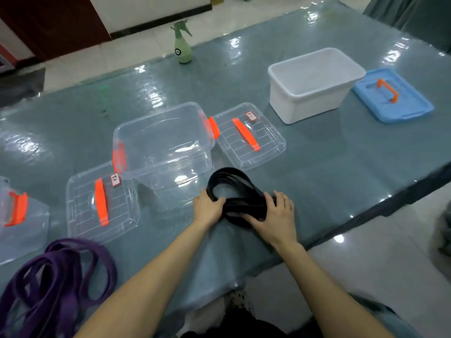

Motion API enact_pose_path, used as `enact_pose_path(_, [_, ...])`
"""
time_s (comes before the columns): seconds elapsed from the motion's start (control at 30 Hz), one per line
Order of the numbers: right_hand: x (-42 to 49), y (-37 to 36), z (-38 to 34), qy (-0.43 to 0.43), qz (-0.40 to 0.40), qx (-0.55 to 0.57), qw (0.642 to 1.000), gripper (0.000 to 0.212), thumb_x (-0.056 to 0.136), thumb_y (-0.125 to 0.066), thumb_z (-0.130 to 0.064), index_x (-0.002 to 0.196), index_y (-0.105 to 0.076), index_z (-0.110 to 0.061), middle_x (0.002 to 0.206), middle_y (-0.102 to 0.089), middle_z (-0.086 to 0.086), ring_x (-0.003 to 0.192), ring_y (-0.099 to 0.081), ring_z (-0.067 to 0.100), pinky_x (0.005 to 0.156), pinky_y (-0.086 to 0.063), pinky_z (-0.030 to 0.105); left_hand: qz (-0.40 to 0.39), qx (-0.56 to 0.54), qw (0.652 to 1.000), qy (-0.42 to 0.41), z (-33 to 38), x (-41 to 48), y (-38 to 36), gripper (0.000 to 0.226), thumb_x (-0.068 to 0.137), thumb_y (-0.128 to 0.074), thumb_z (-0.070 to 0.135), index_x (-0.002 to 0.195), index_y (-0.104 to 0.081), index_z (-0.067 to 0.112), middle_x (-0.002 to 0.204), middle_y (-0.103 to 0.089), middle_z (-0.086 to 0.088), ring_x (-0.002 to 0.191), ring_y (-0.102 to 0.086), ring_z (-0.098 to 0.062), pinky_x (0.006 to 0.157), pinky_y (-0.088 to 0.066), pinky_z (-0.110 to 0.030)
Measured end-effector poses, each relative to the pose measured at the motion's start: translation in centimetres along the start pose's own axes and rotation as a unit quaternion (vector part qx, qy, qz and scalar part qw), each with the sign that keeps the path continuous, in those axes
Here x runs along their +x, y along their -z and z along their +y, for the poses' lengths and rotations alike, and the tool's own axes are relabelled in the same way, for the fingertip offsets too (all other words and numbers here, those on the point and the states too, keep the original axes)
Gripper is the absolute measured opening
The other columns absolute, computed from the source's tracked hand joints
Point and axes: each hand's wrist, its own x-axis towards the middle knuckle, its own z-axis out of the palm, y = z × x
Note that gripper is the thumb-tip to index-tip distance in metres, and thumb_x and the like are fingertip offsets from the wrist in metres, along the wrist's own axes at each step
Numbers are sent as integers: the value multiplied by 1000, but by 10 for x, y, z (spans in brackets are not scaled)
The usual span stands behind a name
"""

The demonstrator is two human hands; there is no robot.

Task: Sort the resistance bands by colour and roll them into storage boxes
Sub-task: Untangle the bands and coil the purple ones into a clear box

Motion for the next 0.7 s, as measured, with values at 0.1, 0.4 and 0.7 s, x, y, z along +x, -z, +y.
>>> enact_pose_path(0.1, [16, 3, -10, 26, 36, -1, 999, 99, 78, -62, -78, 150, -57, -11, 157, -50, 22, 149, -40, 41, 126, -30, 60, -10, 11, 999, -30, 11, 8, 3, 44, 105, -63, 45, 139, -66, 17, 134, -72, -14, 130, -64, -39, 115, -49, -48])
enact_pose_path(0.4, [6, 40, 5, 31, -162, -37, 986, 123, 72, -44, -103, 168, -24, -27, 165, -37, 14, 158, -29, 31, 128, -25, 56, -63, 110, 990, -56, -1, 6, 10, 64, 111, -49, 58, 156, -50, 13, 153, -63, -15, 142, -58, -38, 117, -45, -43])
enact_pose_path(0.7, [-27, 72, -12, 179, -92, -136, 970, 71, 102, -56, -59, 159, -43, -19, 168, -40, 8, 159, -31, 26, 130, -24, 53, -44, 259, 960, -93, 11, -7, 25, 58, 107, -50, 61, 142, -62, 16, 141, -66, -17, 132, -62, -41, 106, -52, -46])
